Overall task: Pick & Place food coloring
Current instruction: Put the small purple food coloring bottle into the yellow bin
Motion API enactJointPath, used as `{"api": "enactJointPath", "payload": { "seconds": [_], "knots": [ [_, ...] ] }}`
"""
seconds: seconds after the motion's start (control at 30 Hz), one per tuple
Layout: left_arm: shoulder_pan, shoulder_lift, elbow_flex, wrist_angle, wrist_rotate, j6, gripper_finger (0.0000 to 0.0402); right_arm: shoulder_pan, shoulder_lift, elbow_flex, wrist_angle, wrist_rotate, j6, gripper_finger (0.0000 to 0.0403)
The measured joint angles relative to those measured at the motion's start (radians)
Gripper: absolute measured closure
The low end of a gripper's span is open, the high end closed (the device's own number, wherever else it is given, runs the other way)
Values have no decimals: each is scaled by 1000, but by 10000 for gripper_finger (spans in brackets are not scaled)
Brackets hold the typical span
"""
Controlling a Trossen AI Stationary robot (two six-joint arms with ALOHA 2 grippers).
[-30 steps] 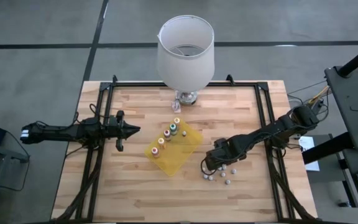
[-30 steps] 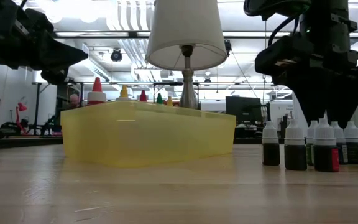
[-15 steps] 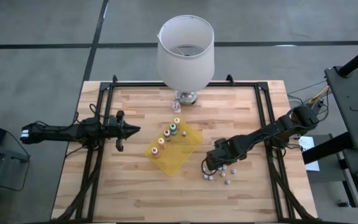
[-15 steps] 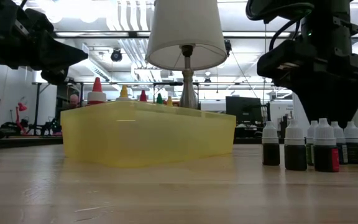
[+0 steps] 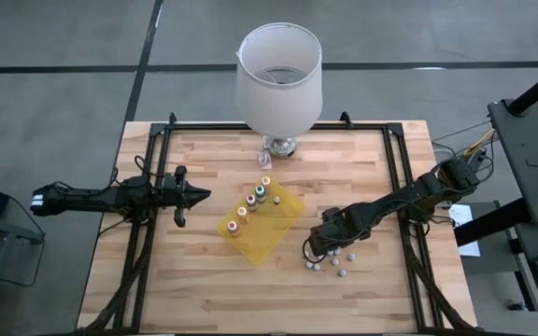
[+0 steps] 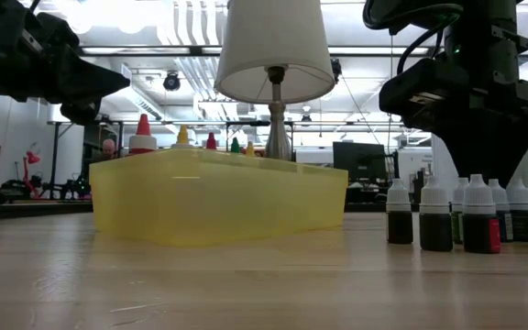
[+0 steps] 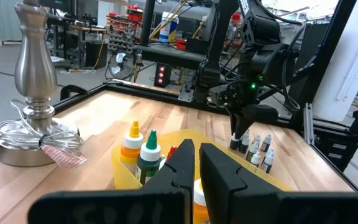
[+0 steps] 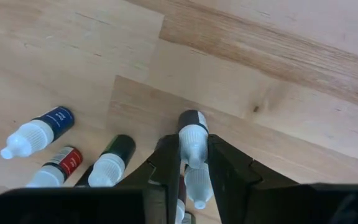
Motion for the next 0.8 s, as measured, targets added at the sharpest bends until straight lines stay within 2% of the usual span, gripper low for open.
{"api": "enactJointPath", "payload": {
  "seconds": [0.37,0.8],
  "knots": [
    [0,0,0,0,0,0,401,0,-1,2,-7,1,-13,343],
    [0,0,0,0,0,0,401,-1,-11,90,-79,1,-135,344]
  ]
}}
